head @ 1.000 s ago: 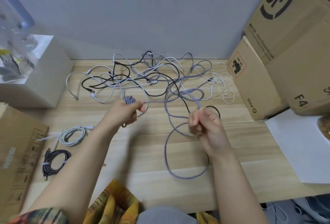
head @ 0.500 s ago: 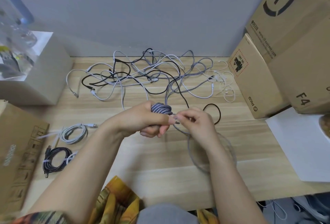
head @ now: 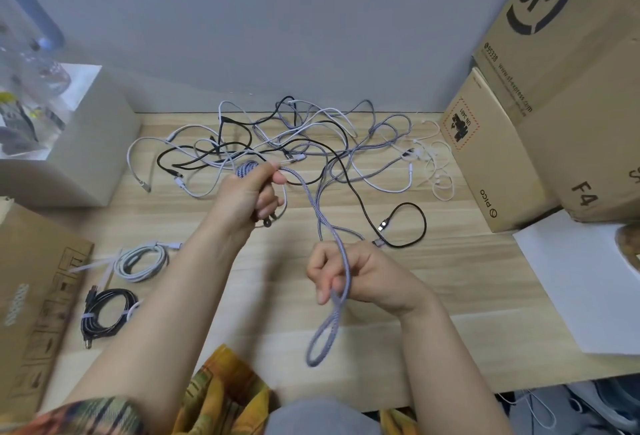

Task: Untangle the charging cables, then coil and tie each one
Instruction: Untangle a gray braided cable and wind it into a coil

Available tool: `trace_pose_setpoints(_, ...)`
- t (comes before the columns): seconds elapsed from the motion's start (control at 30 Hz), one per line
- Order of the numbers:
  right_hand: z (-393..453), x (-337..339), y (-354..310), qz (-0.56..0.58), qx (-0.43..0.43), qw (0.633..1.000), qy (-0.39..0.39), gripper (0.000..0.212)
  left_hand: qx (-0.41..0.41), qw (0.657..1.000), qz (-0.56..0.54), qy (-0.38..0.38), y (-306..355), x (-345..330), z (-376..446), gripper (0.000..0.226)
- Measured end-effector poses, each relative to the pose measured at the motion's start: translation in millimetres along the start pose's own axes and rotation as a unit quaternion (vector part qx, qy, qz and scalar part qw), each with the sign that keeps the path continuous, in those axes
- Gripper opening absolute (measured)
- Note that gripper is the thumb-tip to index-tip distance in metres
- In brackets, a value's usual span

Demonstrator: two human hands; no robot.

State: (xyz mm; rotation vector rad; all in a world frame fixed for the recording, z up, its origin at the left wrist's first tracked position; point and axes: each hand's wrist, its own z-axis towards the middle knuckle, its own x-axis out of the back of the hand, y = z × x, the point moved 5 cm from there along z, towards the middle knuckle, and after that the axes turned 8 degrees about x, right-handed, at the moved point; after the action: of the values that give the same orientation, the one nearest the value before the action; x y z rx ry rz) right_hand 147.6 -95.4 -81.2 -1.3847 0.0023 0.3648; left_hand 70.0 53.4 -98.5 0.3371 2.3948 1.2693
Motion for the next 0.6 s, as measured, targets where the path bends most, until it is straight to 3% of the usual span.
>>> trace_pose_setpoints(0.1,-3,5,-5,0.041,0.071,0.996,0.042,0.022,0.005,0.997,0.010,0.071,-11,14,5,0.031)
trace_pose_setpoints(0.23,-9,17,-17,0.122,0.156,0.971,0.131,0.048,0.019,0.994,0.017,0.106,-22,28,7,0.028)
trace_pose_setpoints(0.3,-11,33,-21,0.178,0.153,0.939,0.252,0.053,0.027,0.995,0.026,0.092,-26,35,6,0.029)
trace_pose_setpoints(0.37,-20,56,-16,0.137,0.070,0.897,0.414,0.058,0.030,0.996,0.054,0.061,-28,39,2,0.031)
trace_pose_setpoints(0.43,-34,72,-7,0.022,-0.050,0.867,0.495,0.059,0.028,0.997,0.066,0.035,-27,41,-4,0.032)
trace_pose_setpoints(0.53,-53,87,6,-0.183,-0.212,0.813,0.510,0.057,0.017,1.000,0.013,0.011,-20,40,-13,0.037)
trace_pose_setpoints(0.6,-65,95,7,-0.285,-0.259,0.768,0.512,0.056,0.006,0.999,-0.049,-0.021,-13,36,-17,0.046)
